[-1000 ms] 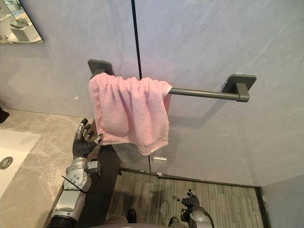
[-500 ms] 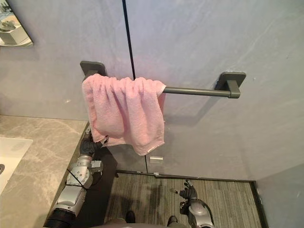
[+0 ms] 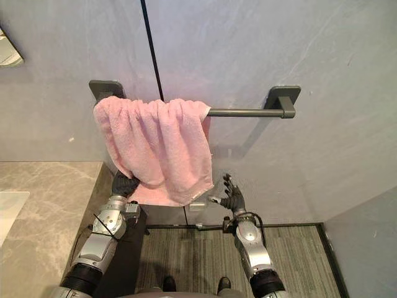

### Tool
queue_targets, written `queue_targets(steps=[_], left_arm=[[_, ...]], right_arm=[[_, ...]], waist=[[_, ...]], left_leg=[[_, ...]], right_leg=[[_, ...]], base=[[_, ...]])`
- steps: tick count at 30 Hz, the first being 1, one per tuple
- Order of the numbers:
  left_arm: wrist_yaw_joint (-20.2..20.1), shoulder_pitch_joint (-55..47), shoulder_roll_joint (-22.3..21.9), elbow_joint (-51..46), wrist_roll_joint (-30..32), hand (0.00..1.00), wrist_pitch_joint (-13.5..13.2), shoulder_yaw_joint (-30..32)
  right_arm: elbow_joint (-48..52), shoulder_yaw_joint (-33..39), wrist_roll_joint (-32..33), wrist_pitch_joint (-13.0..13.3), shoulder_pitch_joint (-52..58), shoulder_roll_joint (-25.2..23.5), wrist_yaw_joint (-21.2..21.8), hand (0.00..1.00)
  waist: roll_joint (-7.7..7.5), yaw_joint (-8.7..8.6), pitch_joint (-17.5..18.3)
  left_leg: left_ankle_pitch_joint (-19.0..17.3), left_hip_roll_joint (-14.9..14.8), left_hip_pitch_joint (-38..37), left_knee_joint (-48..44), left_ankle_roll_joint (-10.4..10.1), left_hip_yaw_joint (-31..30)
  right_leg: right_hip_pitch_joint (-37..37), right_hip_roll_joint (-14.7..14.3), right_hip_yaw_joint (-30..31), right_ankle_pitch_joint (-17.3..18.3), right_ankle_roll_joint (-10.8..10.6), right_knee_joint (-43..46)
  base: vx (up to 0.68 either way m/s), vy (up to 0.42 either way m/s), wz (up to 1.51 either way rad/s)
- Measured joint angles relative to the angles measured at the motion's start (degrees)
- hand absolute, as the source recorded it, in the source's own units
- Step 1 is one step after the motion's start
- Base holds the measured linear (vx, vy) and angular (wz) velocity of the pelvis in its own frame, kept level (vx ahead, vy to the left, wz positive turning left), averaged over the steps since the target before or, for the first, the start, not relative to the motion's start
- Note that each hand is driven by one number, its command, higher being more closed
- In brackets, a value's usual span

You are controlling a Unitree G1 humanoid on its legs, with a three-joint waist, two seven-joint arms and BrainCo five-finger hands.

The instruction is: Organize washtable

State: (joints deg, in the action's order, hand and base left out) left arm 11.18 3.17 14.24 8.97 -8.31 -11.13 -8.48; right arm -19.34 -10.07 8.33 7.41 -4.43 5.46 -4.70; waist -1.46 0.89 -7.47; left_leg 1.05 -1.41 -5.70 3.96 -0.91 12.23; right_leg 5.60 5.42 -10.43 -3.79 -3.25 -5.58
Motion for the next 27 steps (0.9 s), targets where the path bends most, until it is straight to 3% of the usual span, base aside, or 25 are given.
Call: queue_targets(steps=[12,21,22,27], left_arm=[[-0.25,-0.09,-0.76,-2.92,-0.18,1.00,-0.09,-1.13],[-1.07,-0.92,-2.25,-2.94,-2.40,1.00,-0.14,-2.65],[-1.06,-0.92,-2.34,-2.93,-2.54,1.00,-0.14,-2.66],[-1.06,-0.66,-2.34,-2.93,-4.02,1.00,-0.15,-2.81]], right_arm=[[7.24,-4.66,-4.30,0.22,-4.80,4.78,-0.17,0.00],[7.18,-8.43,-5.66,0.20,-10.24,4.96,-0.59,0.00],[6.66,-9.07,-5.60,0.20,-11.02,4.92,-0.57,1.00],[3.74,-11.93,-4.58,0.04,-14.54,4.02,-0.30,1.00]], waist=[[-0.03,-0.05,0.08],[0.51,0.10,0.46],[0.51,0.25,0.46],[0.51,0.46,0.48]], left_leg=[[0.01,0.09,0.91,-0.84,0.02,-1.01],[0.47,-0.03,1.43,-0.80,0.21,-2.58],[0.53,-0.03,1.49,-0.77,0.19,-2.71],[0.61,0.08,1.67,-0.76,0.22,-2.95]], right_leg=[[0.24,0.20,-0.73,-0.07,-0.10,0.03],[0.23,0.36,-2.09,-0.03,-0.12,0.52],[0.20,0.37,-2.22,-0.03,-0.12,0.56],[0.17,0.46,-2.49,-0.03,-0.12,0.62]], base=[[-0.01,-0.007,0.03],[-0.04,-0.017,0.09],[-0.04,-0.012,0.07],[-0.02,-0.005,0.03]])
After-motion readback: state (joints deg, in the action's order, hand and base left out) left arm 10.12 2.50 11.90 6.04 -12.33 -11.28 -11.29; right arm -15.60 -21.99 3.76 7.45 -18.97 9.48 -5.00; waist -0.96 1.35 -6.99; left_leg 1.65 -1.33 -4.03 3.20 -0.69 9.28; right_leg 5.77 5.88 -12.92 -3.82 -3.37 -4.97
